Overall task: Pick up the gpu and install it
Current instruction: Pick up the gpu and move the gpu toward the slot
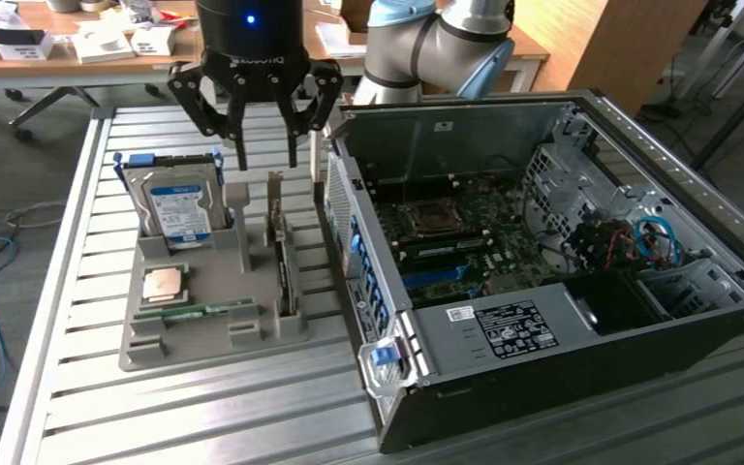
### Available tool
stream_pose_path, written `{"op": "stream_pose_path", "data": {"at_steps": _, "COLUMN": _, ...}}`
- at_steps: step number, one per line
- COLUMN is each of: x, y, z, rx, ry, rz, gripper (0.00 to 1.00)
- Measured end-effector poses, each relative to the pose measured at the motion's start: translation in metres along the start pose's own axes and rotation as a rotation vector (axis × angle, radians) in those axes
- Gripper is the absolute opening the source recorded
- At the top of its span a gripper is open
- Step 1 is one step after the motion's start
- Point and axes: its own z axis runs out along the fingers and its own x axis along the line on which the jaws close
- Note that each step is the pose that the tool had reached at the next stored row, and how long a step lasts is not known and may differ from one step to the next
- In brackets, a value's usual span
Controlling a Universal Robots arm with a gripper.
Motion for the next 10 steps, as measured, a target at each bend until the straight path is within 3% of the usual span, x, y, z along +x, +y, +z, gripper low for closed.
{"op": "stream_pose_path", "data": {"at_steps": 10, "x": 0.0000, "y": 0.0000, "z": 0.0001, "rx": 0.0001, "ry": 0.0001, "rz": 0.000, "gripper": 0.53}}
